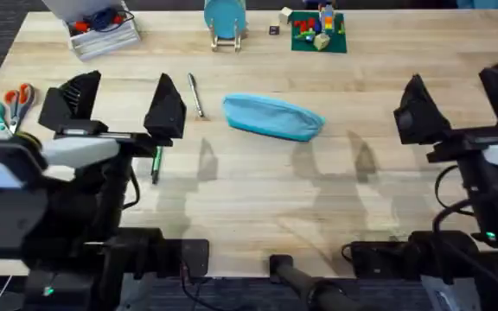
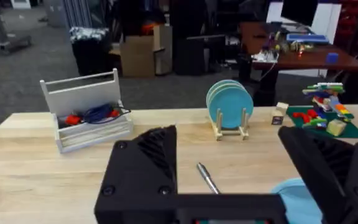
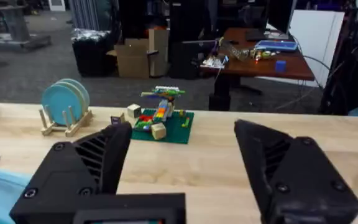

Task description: Unzip the bag, pick up the pens from the table one at a time and place them inside, then zip the bag closed.

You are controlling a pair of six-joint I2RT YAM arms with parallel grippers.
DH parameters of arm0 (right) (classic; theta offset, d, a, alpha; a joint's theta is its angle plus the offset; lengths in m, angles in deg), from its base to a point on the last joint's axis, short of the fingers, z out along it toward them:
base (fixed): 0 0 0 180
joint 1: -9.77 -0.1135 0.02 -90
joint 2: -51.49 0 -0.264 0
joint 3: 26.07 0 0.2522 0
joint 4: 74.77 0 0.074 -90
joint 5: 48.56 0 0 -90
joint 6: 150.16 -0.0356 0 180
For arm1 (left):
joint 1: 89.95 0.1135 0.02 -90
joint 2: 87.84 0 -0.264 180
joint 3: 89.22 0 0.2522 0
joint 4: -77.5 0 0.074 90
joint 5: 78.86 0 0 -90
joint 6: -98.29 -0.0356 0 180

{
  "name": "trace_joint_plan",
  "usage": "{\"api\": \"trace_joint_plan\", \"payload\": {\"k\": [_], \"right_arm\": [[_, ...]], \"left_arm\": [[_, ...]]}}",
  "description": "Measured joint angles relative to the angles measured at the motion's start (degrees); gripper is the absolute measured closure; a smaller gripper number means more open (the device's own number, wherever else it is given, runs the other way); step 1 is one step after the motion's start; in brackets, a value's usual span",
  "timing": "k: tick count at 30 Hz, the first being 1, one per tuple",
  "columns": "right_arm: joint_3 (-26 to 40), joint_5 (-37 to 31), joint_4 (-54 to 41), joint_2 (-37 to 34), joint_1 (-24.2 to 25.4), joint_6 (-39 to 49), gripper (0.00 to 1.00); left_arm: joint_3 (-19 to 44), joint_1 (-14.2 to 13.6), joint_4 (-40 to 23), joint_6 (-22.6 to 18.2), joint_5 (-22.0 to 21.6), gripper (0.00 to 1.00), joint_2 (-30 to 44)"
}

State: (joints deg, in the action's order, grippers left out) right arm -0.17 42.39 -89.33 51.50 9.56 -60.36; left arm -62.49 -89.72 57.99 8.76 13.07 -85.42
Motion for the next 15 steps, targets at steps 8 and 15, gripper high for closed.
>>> {"api": "trace_joint_plan", "payload": {"k": [8,15], "right_arm": [[7.86,0.17,-5.62,-4.90,0.00,0.01,0.005],[17.77,1.19,-11.74,-16.58,0.00,0.00,0.006]], "left_arm": [[12.46,0.00,-8.14,0.00,0.00,0.009,10.75],[24.94,0.00,-17.18,0.00,0.02,0.008,22.92]]}}
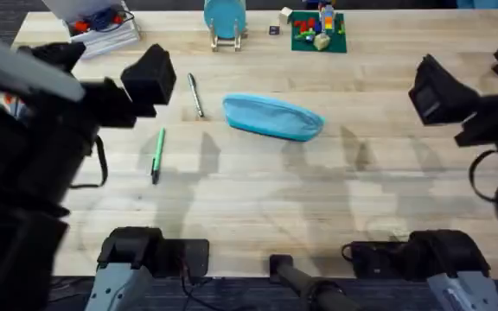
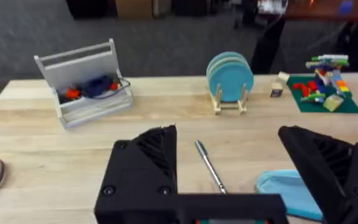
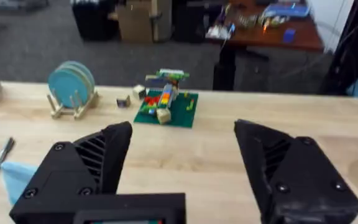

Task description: Unzip the bag, pick up the pens from the table one at a time and place them inside, then zip the bag closed.

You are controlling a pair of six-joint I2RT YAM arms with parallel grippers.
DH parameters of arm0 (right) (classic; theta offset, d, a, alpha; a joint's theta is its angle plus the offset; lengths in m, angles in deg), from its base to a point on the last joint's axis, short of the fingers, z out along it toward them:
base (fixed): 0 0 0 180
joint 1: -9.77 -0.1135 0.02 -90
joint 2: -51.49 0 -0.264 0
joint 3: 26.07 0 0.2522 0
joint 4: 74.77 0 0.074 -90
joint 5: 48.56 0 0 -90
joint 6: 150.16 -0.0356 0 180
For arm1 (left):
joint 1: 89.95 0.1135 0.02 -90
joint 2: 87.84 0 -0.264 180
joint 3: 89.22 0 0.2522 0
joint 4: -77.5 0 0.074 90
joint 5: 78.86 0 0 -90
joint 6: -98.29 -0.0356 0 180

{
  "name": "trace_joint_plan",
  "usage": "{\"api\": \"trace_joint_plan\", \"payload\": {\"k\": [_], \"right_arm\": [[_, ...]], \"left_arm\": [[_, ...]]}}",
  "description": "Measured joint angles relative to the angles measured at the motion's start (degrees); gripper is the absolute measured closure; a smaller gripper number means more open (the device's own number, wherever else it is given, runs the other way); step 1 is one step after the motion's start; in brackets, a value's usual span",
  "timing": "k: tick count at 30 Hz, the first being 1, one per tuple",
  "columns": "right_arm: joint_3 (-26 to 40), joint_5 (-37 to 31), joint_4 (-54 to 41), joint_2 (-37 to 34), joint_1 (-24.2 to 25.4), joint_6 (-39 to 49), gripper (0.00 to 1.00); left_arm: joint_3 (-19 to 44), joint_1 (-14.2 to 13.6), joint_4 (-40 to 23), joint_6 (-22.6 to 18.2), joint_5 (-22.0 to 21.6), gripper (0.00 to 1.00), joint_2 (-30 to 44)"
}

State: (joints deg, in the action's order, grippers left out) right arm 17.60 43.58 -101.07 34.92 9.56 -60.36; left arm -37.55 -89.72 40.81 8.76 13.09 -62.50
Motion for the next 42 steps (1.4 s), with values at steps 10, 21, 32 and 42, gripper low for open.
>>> {"api": "trace_joint_plan", "payload": {"k": [10,21,32,42], "right_arm": [[16.24,2.68,-12.17,-19.23,0.00,0.00,0.005],[28.26,4.70,-26.75,-36.43,0.00,0.00,0.005],[30.72,4.78,-28.31,-42.84,0.00,0.00,0.005],[30.80,4.78,-28.22,-42.84,0.00,0.00,0.005]], "left_arm": [[16.40,0.00,-16.13,-0.02,0.39,0.008,16.18],[29.82,0.00,-30.17,0.00,1.47,0.008,30.70],[30.89,0.00,-29.93,0.00,3.67,0.008,38.48],[30.89,0.00,-29.38,-0.17,4.45,0.009,40.88]]}}
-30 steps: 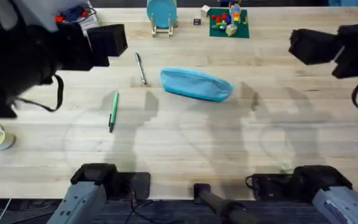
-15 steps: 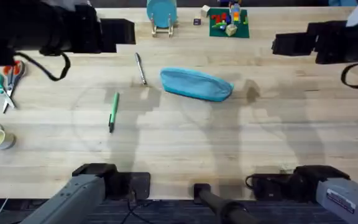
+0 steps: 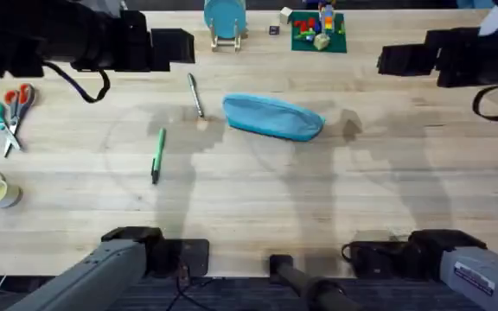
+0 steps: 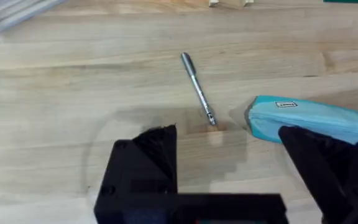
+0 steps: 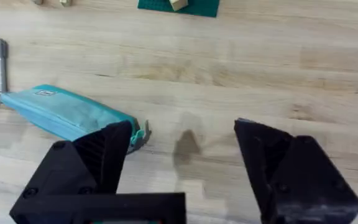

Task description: Unzip the bag, pick up the pens from the table one at a time and place them inside, then zip the bag closed.

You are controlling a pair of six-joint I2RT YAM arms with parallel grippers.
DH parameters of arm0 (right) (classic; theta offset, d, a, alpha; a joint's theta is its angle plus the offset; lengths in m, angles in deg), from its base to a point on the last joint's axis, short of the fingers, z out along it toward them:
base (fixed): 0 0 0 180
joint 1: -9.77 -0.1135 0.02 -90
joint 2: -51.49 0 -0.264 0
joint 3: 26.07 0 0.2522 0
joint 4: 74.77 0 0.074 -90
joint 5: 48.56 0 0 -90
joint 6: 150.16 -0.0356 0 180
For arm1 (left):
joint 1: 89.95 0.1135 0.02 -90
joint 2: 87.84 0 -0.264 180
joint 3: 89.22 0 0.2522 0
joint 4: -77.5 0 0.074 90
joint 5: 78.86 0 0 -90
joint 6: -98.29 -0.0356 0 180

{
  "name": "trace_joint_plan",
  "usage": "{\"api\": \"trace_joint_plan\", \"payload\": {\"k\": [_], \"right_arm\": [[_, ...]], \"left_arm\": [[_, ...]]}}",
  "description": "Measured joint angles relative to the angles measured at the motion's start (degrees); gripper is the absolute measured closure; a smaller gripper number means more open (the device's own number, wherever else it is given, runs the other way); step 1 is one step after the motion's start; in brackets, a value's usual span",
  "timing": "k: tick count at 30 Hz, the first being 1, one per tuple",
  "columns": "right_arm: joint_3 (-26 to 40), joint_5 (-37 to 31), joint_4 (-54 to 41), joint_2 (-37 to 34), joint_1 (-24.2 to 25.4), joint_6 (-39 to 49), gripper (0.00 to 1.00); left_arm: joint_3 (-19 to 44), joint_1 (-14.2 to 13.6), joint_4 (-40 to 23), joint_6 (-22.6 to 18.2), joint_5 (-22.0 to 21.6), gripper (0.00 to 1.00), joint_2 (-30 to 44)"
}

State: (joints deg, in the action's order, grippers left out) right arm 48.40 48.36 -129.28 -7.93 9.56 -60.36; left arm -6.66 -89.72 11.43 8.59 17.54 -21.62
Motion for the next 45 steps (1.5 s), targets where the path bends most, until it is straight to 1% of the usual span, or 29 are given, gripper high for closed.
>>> {"api": "trace_joint_plan", "payload": {"k": [3,7,9,13,16,20,24,27,30,32,37,41,45], "right_arm": [[0.00,0.00,0.00,0.00,0.00,0.00,0.006],[0.00,0.00,0.00,0.00,0.00,0.00,0.005],[0.00,0.00,0.00,0.00,0.00,0.00,0.005],[0.00,0.00,0.00,0.00,0.00,0.00,0.005],[0.00,0.00,0.00,0.00,0.00,0.00,0.005],[0.00,0.00,0.01,0.00,0.00,0.00,0.005],[0.00,0.00,0.00,0.00,0.00,0.00,0.005],[0.00,0.00,0.00,0.00,0.00,0.00,0.005],[0.00,0.00,0.00,0.00,0.00,0.00,0.005],[0.00,0.00,-0.02,0.00,0.00,0.00,0.005],[0.00,0.00,-0.04,0.00,0.00,0.00,0.005],[0.00,0.00,-0.04,0.00,0.00,0.00,0.005],[0.00,0.00,-0.04,0.00,0.00,0.00,0.005]], "left_arm": [[0.00,0.00,0.39,-3.07,2.24,0.009,0.17],[0.02,0.51,0.67,-9.71,8.27,0.009,0.15],[0.02,1.61,0.67,-13.02,11.57,0.010,0.15],[0.02,4.87,0.70,-20.34,19.32,0.009,0.20],[0.07,6.88,0.72,-24.99,24.79,0.009,1.11],[0.24,9.36,0.86,-31.26,32.11,0.009,4.84],[0.26,11.34,1.28,-39.08,39.47,0.009,9.94],[0.26,12.54,1.97,-46.00,44.73,0.009,13.53],[0.26,13.11,3.90,-52.73,49.42,0.008,16.74],[0.26,13.11,5.89,-55.97,52.15,0.009,18.79],[0.26,13.11,9.77,-61.92,58.45,0.008,24.12],[0.26,13.11,10.36,-66.65,63.24,0.010,28.89],[0.26,13.11,10.27,-69.12,67.23,0.010,33.16]]}}
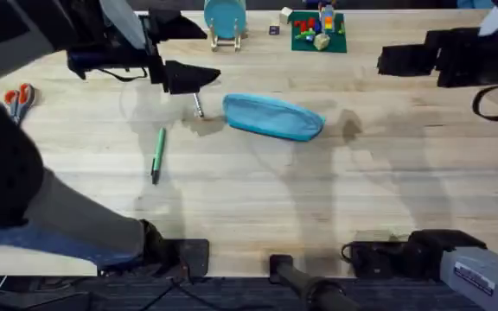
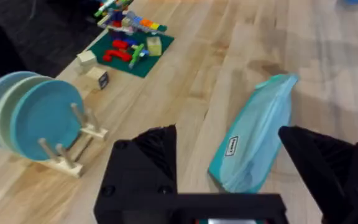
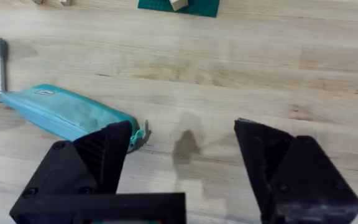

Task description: Unzip the bag, pick up the pens from the table one at a time and place them inside, then zip the bag closed.

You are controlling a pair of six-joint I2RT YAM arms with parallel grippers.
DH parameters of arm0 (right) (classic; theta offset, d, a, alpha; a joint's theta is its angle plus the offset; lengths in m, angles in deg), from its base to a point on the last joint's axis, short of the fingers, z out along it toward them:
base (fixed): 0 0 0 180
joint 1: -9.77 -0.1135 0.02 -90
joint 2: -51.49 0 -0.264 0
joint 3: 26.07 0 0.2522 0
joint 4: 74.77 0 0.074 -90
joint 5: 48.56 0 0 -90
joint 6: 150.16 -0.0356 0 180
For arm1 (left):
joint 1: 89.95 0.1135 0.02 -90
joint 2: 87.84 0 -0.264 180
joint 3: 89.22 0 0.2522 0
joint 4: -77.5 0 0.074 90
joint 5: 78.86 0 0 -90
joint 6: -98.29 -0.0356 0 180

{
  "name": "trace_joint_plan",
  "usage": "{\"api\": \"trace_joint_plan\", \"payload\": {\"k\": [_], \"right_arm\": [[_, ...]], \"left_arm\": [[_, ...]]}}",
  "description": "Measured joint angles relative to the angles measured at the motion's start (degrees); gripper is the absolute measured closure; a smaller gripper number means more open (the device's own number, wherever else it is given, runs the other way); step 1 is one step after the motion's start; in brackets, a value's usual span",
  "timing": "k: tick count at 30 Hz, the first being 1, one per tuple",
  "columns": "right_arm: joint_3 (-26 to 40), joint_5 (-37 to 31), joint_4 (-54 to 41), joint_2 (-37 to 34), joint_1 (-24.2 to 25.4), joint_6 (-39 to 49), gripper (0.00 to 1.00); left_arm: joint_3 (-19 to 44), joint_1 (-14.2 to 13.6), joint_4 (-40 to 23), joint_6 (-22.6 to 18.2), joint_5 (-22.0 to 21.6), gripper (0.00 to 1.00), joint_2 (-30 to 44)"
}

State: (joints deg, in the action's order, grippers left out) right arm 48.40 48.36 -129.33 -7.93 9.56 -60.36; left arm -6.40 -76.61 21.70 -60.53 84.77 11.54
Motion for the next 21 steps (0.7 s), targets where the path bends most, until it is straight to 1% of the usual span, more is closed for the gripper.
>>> {"api": "trace_joint_plan", "payload": {"k": [3,6,9,16,21], "right_arm": [[0.00,0.00,0.00,0.00,0.00,0.00,0.005],[0.00,-0.02,0.00,0.00,0.00,0.00,0.005],[0.00,-0.02,0.00,0.00,0.00,0.00,0.005],[0.00,-0.02,0.00,0.00,0.00,0.00,0.004],[0.00,-0.02,0.00,0.00,0.00,0.00,0.004]], "left_arm": [[0.00,-0.02,-1.70,-2.35,2.09,0.010,2.50],[0.00,-0.02,-3.43,-5.93,3.01,0.010,4.40],[0.00,-0.02,-3.60,-8.48,3.16,0.010,6.25],[0.02,-0.33,-4.61,-11.14,3.16,0.010,11.46],[0.02,-2.30,-6.80,-13.47,3.12,0.010,14.88]]}}
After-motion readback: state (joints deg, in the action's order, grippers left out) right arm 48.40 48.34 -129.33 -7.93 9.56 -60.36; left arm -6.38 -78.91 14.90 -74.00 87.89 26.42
